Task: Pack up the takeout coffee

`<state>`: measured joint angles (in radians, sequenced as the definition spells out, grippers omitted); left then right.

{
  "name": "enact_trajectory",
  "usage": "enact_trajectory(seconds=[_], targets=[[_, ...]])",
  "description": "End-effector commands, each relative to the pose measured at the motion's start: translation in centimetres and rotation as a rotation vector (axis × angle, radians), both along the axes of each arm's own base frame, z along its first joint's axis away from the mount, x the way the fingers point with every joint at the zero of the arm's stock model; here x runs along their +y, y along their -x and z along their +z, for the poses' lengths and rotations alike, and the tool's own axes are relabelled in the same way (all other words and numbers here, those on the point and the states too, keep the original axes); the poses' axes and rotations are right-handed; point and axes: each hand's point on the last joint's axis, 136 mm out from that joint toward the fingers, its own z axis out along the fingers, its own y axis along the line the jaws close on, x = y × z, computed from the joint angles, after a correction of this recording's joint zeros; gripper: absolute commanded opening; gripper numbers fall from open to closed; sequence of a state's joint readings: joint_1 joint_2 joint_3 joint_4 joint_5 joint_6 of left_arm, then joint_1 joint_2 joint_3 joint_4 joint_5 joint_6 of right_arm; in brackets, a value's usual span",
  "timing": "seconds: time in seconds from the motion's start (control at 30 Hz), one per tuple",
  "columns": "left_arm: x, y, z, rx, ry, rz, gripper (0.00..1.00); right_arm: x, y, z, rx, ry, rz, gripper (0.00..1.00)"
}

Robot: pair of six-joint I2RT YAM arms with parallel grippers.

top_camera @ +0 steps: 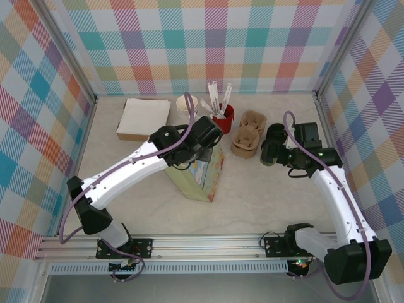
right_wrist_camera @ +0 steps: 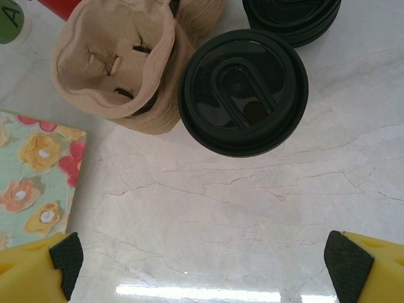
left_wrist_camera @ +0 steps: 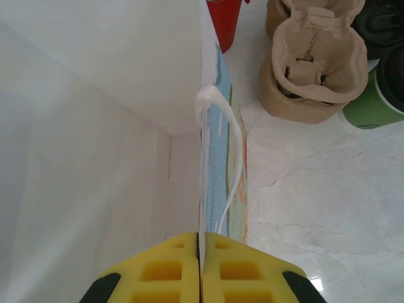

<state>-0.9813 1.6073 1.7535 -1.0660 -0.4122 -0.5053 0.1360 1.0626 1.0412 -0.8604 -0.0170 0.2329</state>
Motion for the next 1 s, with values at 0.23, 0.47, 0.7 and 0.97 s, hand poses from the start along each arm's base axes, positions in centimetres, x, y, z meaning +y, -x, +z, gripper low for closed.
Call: enact_trajectory(seconds=[0.23,0.47,0.7,0.97], targets=[[-2.2,0.5,2.3,-0.006,0.115,-0.051,0.38,1.1,-0.2,-0.2,0.048,-0.078,0.005,0.99],[-2.0,1.1,4.6,-0.034,0.183,-0.072,0.57,2.2,-0.9,0.5,0.091,-0.129,0.026,0.96],[-0.4,1.5,6.8,-0.088,0.209,-0.058,0.66,3.0,-2.6,1.4,0.124,-0.16,0.034,0.94],[3.4,2.0,8.0,-0.186,0.195,0.0,0.73,3.7,-6.0,1.5,0.172,-0.147,0.069,0.82]])
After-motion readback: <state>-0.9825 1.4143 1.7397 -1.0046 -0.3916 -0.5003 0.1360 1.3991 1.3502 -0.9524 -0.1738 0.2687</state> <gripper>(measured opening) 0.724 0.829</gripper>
